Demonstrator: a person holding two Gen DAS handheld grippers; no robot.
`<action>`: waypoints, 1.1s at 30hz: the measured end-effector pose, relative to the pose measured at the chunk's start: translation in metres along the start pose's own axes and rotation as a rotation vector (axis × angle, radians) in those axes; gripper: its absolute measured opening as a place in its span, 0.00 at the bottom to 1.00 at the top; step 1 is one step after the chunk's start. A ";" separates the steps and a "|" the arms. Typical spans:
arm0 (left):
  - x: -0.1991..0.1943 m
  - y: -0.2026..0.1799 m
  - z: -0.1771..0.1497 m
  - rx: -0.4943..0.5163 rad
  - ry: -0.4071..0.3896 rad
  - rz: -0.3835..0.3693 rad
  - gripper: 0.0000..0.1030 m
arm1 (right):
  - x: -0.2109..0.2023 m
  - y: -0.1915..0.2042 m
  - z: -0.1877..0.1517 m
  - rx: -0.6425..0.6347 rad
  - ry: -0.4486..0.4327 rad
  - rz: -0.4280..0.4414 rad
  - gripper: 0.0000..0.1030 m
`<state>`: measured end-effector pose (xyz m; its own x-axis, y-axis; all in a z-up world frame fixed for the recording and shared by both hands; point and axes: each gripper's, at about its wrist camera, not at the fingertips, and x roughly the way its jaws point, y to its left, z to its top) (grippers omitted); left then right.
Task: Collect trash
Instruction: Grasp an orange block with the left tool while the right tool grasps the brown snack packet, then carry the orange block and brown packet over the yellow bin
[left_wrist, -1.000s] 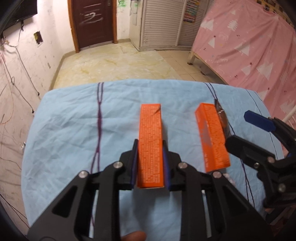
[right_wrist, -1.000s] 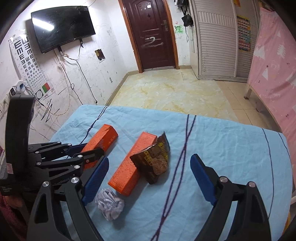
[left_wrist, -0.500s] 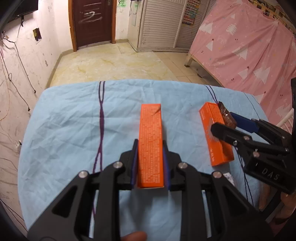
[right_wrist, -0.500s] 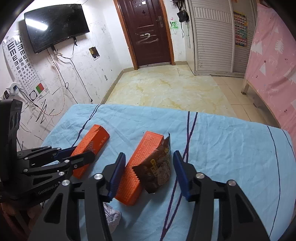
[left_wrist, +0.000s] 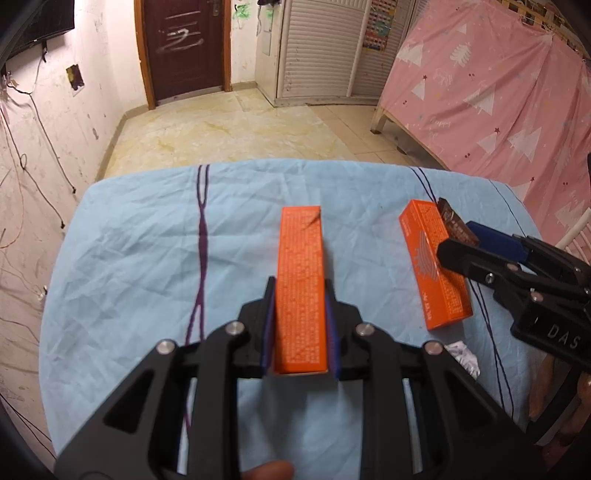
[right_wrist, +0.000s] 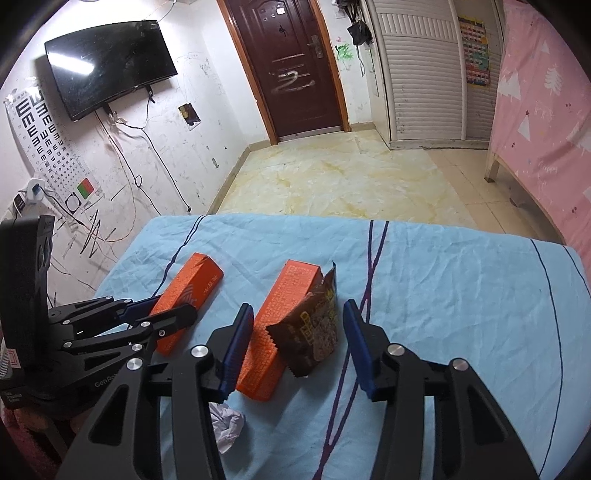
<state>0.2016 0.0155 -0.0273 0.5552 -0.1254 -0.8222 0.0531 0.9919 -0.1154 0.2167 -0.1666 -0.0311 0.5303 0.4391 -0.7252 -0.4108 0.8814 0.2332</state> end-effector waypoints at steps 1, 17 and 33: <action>0.000 0.000 0.000 0.000 0.000 0.000 0.21 | 0.000 0.000 0.000 0.000 0.000 -0.006 0.42; -0.004 -0.009 -0.001 0.029 -0.033 0.008 0.21 | -0.011 -0.006 0.001 0.023 -0.046 -0.023 0.03; -0.040 -0.062 0.002 0.110 -0.128 -0.005 0.21 | -0.068 -0.030 -0.007 0.066 -0.172 -0.013 0.03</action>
<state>0.1781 -0.0406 0.0135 0.6556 -0.1341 -0.7431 0.1433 0.9883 -0.0518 0.1874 -0.2238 0.0068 0.6571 0.4455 -0.6081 -0.3559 0.8945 0.2707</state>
